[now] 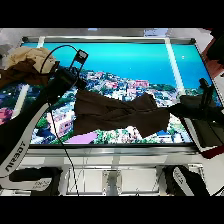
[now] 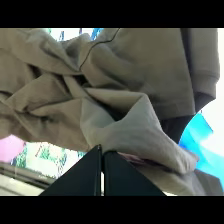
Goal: Fold the shirts.
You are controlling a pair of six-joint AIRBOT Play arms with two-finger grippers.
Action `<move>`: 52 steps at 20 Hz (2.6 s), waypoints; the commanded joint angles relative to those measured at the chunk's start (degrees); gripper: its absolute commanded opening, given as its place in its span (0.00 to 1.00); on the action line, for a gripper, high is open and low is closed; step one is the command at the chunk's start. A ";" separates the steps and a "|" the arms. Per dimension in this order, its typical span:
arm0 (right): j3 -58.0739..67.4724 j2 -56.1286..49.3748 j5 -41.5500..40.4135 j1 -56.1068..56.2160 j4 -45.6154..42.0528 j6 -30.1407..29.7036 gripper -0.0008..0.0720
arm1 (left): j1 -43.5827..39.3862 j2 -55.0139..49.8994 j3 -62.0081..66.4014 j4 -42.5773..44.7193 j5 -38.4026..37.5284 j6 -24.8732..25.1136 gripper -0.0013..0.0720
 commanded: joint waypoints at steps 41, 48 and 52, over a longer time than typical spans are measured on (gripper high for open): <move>-0.68 -0.04 -4.28 -0.02 -3.26 -0.22 0.30 | 0.37 12.94 -38.29 -34.38 5.40 50.16 0.56; -0.68 -0.04 -4.28 -0.02 -3.28 -0.22 0.30 | 0.37 10.25 -38.29 -34.36 4.63 48.22 0.56; -0.68 -0.04 -4.17 -0.02 -3.26 -0.20 0.30 | 0.37 8.07 -38.29 -34.36 4.48 48.22 0.40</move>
